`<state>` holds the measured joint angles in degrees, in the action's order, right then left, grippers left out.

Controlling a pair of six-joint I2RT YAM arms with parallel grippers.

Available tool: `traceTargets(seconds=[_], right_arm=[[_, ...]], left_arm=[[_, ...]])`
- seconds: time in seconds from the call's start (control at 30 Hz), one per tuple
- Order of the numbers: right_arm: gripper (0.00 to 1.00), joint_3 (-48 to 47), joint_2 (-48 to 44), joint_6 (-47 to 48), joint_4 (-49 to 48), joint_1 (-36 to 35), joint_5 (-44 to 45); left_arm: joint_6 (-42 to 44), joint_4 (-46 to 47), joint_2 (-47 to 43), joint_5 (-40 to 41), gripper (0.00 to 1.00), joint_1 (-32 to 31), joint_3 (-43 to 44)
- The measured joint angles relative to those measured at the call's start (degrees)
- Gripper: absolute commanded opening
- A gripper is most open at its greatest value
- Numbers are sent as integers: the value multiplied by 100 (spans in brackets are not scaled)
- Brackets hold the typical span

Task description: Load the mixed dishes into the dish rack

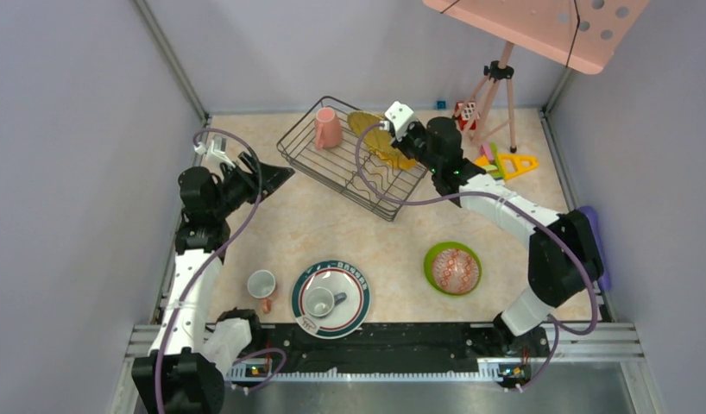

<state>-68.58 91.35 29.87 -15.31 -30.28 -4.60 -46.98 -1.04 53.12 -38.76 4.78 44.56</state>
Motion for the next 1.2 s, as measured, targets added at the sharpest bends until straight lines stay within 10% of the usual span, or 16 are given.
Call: traceTargets(seconds=[0.4, 0.57, 0.7, 1.2], right_arm=[[0, 452, 308, 111, -229, -33, 516], [46, 590, 332, 79, -297, -114, 658], [62, 595, 334, -11, -363, -157, 739], [69, 577, 79, -1045, -114, -160, 398]], left_arm=[[2, -208, 116, 13, 63, 0, 0], [22, -319, 116, 85, 64, 0, 0], [31, -420, 116, 118, 65, 0, 0], [678, -1679, 116, 573, 70, -111, 133]])
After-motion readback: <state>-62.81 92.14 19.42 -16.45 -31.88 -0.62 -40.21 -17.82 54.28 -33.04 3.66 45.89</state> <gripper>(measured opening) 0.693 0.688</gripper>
